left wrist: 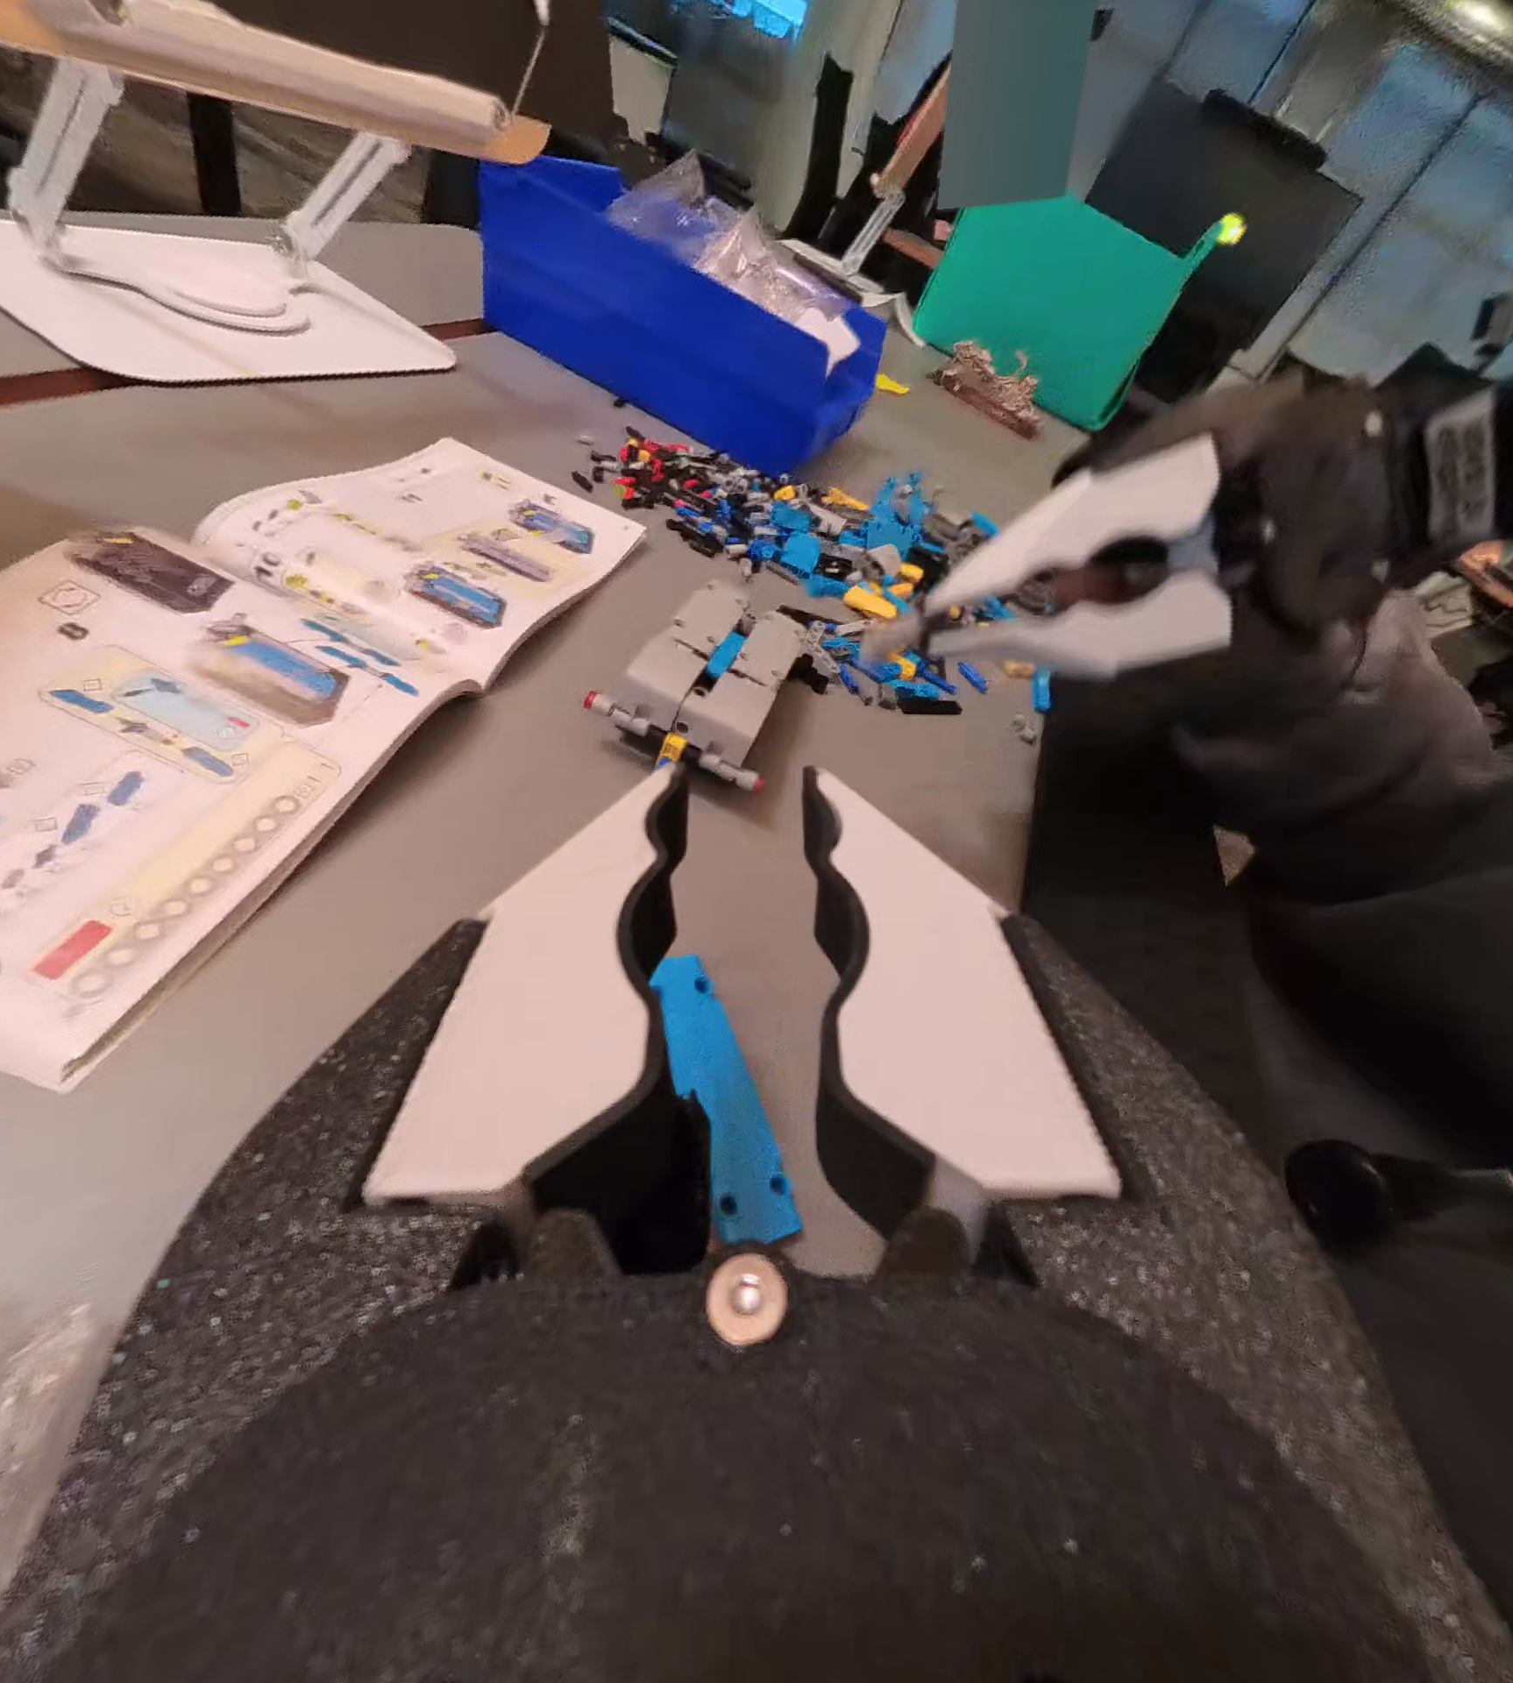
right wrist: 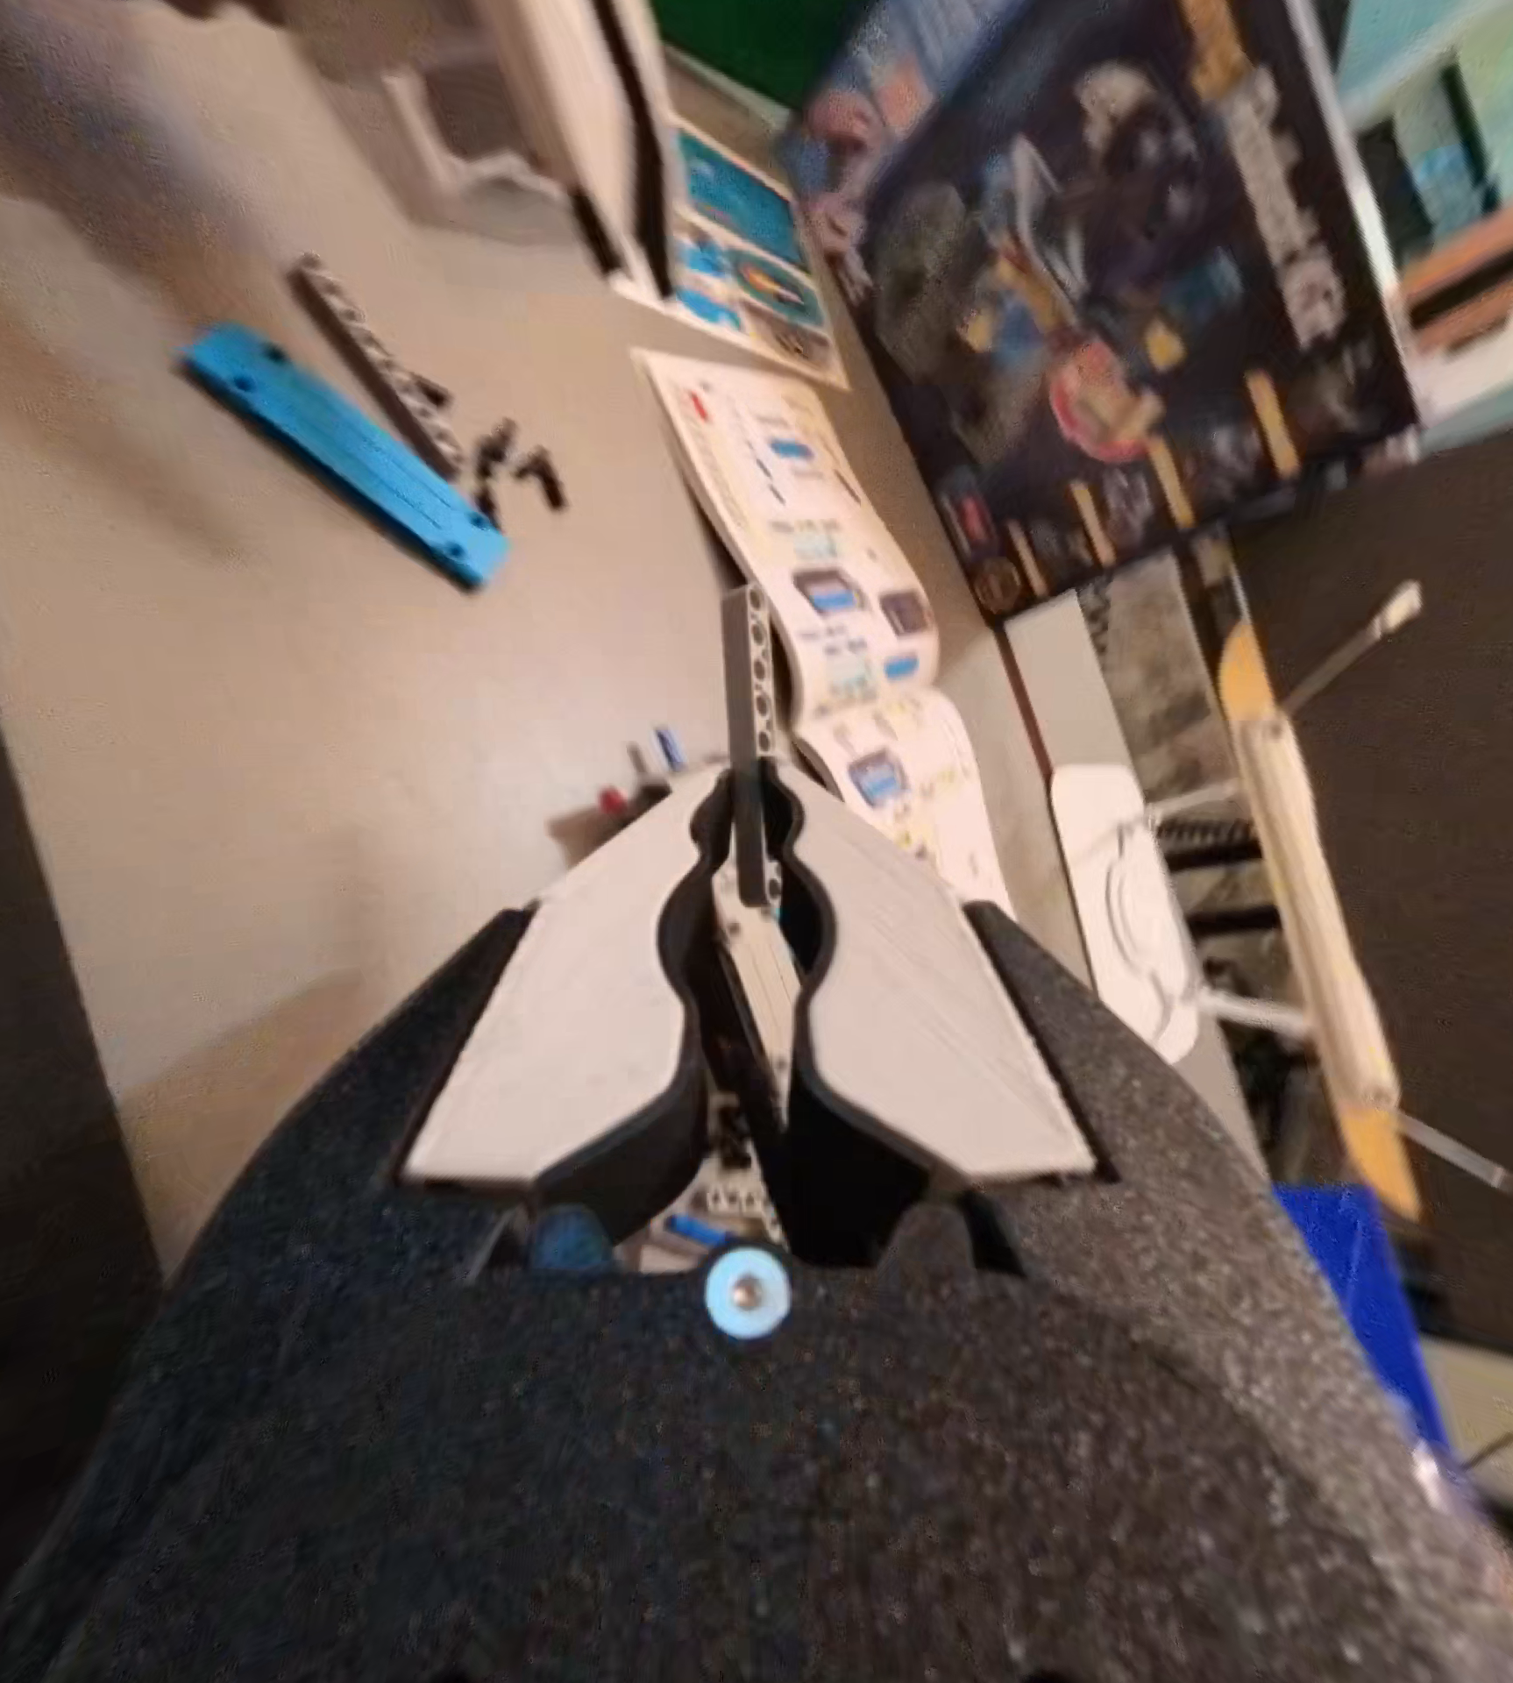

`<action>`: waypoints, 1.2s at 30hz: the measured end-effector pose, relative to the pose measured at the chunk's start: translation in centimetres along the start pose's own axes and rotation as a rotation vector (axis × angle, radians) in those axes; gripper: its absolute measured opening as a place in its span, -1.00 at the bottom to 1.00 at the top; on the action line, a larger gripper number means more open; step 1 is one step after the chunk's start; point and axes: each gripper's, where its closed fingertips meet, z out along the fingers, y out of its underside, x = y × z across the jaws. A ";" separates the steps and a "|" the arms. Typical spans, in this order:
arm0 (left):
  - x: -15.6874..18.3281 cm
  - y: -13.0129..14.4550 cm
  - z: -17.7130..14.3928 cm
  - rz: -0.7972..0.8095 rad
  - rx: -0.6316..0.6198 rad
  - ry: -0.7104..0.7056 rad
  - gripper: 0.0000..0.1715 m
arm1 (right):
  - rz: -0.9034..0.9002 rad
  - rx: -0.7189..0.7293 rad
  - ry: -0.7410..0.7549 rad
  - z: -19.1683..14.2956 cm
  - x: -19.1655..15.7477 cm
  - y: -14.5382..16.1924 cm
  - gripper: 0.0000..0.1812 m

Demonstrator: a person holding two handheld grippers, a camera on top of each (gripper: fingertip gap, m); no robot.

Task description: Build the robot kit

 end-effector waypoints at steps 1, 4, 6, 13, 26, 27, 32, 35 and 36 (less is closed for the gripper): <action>-0.3 -0.3 -0.3 0.001 0.007 -0.009 -0.72 | -0.074 0.002 -0.049 1.1 -2.0 -1.5 -0.96; -2.4 -0.6 -1.5 -0.021 -0.009 -0.065 -0.72 | -0.267 -0.036 -0.213 4.8 -7.4 -3.0 -0.95; -3.0 0.4 -1.7 -0.047 -0.081 -0.051 -0.72 | -0.453 -0.007 -0.164 6.8 -7.8 -3.8 -0.95; -1.1 5.8 -2.6 0.219 -0.414 0.023 -0.74 | -0.504 0.147 -0.181 10.1 -8.2 -7.2 -0.94; -2.4 7.9 -4.3 0.369 -0.546 -0.024 -1.00 | -0.141 0.209 -0.376 9.0 -9.7 -6.8 -0.71; -2.4 8.0 -4.3 0.369 -0.543 -0.022 -1.00 | -0.092 0.211 -0.395 8.9 -9.4 -6.8 -0.63; -3.9 9.2 -4.1 0.412 -0.589 -0.086 -0.85 | 0.130 0.085 -0.464 9.6 -8.1 -4.3 -0.62; -3.7 9.4 -3.8 0.390 -0.591 -0.074 -0.81 | 0.232 0.023 -0.509 10.4 -8.4 -3.4 -0.60; -3.6 9.3 -3.8 0.391 -0.586 -0.070 -0.81 | 0.261 0.023 -0.523 10.4 -8.4 -3.5 -0.61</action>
